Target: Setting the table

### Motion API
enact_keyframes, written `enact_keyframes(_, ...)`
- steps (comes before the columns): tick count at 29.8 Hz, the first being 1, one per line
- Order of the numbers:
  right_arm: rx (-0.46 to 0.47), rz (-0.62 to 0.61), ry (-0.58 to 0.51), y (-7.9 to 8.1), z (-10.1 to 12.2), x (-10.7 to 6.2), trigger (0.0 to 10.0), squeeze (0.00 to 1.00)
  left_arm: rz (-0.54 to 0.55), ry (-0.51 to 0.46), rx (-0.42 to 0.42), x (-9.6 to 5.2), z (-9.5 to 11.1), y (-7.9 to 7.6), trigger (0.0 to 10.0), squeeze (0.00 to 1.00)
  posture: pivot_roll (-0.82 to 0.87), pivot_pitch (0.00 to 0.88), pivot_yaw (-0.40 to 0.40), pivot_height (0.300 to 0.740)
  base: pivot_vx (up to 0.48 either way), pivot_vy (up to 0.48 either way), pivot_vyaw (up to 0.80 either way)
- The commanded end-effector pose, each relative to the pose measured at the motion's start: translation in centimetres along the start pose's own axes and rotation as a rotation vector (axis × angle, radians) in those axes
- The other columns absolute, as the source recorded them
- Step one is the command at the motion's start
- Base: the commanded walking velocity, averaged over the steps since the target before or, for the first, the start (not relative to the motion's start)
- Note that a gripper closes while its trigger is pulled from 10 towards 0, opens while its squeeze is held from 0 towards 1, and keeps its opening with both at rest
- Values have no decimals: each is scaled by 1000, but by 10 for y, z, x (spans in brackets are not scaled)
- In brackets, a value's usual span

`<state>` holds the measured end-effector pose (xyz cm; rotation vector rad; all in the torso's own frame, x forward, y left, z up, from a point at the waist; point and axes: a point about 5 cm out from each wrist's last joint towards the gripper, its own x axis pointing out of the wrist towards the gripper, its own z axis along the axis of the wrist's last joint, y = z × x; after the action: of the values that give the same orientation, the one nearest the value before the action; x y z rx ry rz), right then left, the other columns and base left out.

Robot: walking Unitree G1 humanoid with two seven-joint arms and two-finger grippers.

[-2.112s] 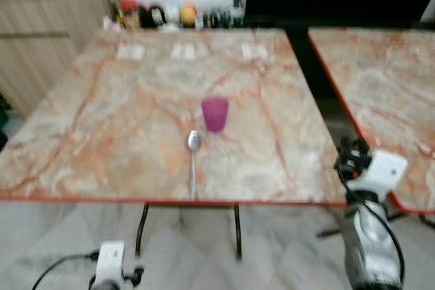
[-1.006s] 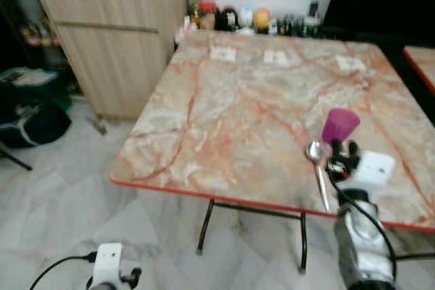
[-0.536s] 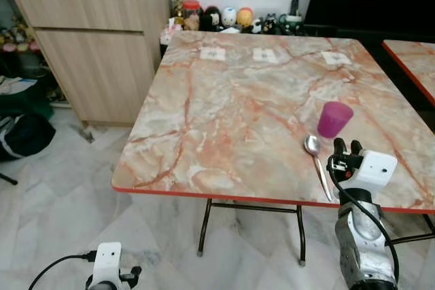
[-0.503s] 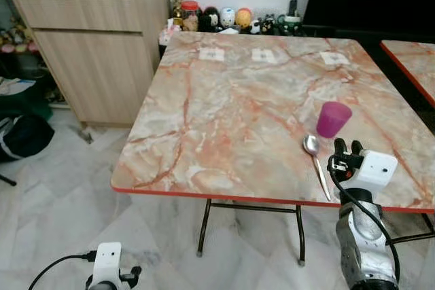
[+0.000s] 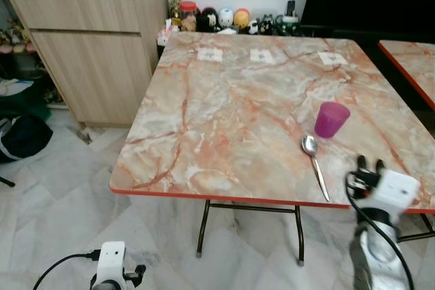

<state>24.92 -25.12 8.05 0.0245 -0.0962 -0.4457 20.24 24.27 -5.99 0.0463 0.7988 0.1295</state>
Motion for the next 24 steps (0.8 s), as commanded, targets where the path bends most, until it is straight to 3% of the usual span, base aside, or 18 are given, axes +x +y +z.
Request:
enact_keyframes(1,4,8,-50,-2,11,3,10000,0,2,12,10,0,-2,0,10000,0,84,10,-36,740,0,0,0)
enact_keyframes(5,10,30,-47,2,11,5,10000,0,-2,12,12,0,-1,-1,10000,0,90,5,-39,740,0,0,0)
enact_keyframes(9,-3,186,-27,31,7,3,10000,0,11,4,14,0,0,0,10000,0,99,6,-43,740,0,0,0)
enact_keyframes(17,10,320,-22,57,10,9,10000,0,12,19,0,0,-3,-1,10000,0,101,6,-45,740,0,0,0)
enact_keyframes(24,15,339,2,61,6,9,10000,0,27,28,-14,0,-4,0,10000,0,105,5,-48,740,0,0,0)
